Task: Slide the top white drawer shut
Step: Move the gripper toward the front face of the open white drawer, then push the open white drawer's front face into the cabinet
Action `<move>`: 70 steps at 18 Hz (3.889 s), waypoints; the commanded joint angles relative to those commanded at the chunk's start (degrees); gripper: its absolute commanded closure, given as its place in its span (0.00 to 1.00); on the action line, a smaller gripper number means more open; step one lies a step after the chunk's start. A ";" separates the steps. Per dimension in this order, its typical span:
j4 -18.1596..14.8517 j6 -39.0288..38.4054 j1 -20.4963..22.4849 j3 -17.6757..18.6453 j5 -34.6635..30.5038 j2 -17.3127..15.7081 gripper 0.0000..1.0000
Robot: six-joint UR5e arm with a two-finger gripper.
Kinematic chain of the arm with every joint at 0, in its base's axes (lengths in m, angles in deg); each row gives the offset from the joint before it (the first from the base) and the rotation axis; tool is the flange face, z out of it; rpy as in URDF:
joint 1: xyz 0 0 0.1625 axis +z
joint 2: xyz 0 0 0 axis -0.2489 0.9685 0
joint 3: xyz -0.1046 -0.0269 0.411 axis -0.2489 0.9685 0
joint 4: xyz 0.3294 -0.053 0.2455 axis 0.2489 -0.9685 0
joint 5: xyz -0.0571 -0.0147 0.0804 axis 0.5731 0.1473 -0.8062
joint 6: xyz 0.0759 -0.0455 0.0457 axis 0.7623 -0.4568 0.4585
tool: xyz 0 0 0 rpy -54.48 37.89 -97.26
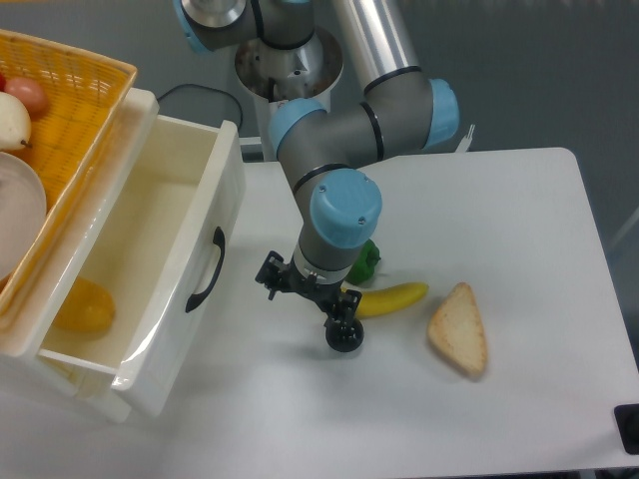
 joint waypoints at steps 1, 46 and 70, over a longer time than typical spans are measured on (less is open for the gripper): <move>0.35 -0.09 -0.17 0.00 0.00 -0.09 0.00; 0.79 0.35 -4.92 0.53 0.18 -0.61 0.00; 0.44 -0.26 -9.05 2.81 1.58 -2.90 0.00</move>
